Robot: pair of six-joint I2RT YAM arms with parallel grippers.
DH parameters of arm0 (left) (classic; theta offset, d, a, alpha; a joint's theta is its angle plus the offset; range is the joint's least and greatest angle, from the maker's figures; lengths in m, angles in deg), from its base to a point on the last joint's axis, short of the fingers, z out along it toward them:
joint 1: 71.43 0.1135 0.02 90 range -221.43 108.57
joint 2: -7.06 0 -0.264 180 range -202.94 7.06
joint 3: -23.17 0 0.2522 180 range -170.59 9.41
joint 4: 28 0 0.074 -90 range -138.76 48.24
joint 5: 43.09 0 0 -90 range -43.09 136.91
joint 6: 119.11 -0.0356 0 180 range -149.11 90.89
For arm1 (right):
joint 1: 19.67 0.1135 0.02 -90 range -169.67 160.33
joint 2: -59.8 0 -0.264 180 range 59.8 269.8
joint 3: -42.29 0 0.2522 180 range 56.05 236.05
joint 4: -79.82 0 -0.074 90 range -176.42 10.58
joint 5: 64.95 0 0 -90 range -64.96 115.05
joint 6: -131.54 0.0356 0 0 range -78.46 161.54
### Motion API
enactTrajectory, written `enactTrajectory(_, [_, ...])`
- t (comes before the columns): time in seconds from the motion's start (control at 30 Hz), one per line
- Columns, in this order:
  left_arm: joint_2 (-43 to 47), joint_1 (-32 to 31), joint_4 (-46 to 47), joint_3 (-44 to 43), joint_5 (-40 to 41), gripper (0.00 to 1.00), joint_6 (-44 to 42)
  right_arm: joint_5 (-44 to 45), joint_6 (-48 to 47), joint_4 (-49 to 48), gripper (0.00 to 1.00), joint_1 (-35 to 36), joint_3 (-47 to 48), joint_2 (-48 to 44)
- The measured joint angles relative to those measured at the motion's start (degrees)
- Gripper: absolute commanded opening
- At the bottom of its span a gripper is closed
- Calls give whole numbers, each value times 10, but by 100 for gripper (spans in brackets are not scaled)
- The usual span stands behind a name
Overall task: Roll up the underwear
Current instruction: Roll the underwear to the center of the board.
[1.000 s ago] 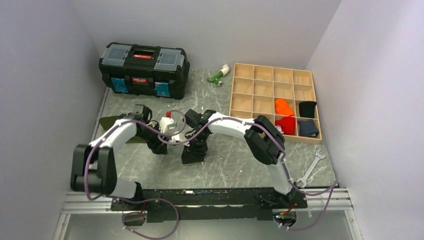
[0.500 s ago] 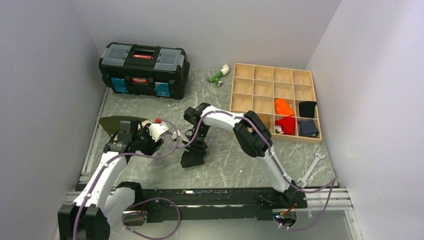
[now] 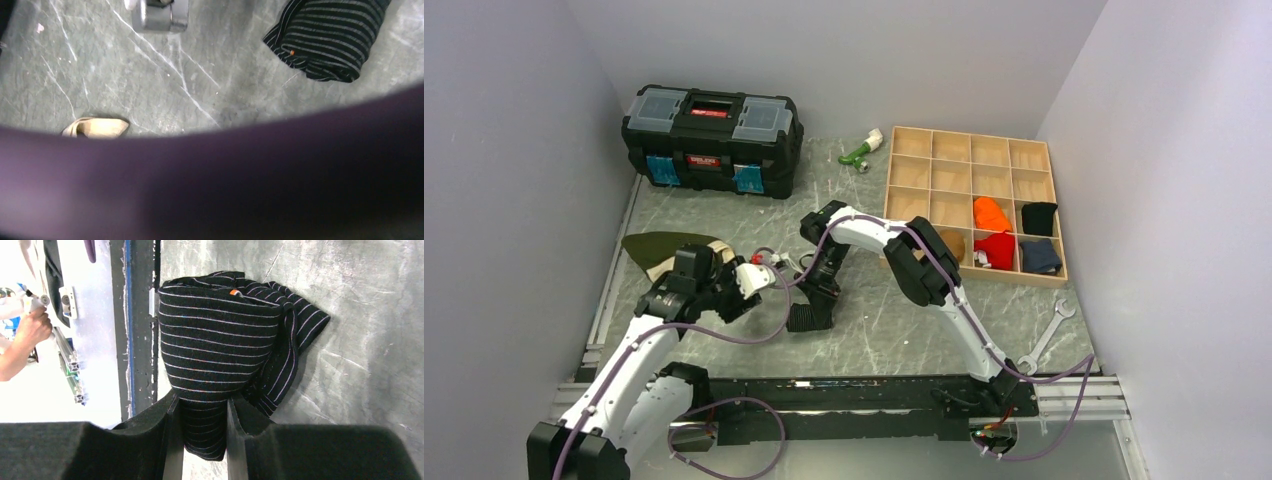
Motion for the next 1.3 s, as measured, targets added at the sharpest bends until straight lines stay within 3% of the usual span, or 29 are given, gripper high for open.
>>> enactTrajectory(0.47, [15,27,50,40,54,62,-10,-3,29,-7,0,-1,-5,0])
enactTrajectory(0.8, [-9,134,76,39,33,60,-9,-9,43,-11,0,-3,-12,0])
enactTrajectory(0.97, [-41,206,78,28,13,76,-4,-9,43,-11,0,-3,-14,0])
enactTrajectory(1.3, [-40,302,54,18,-52,76,-21,-9,41,-11,0,-3,-14,-1])
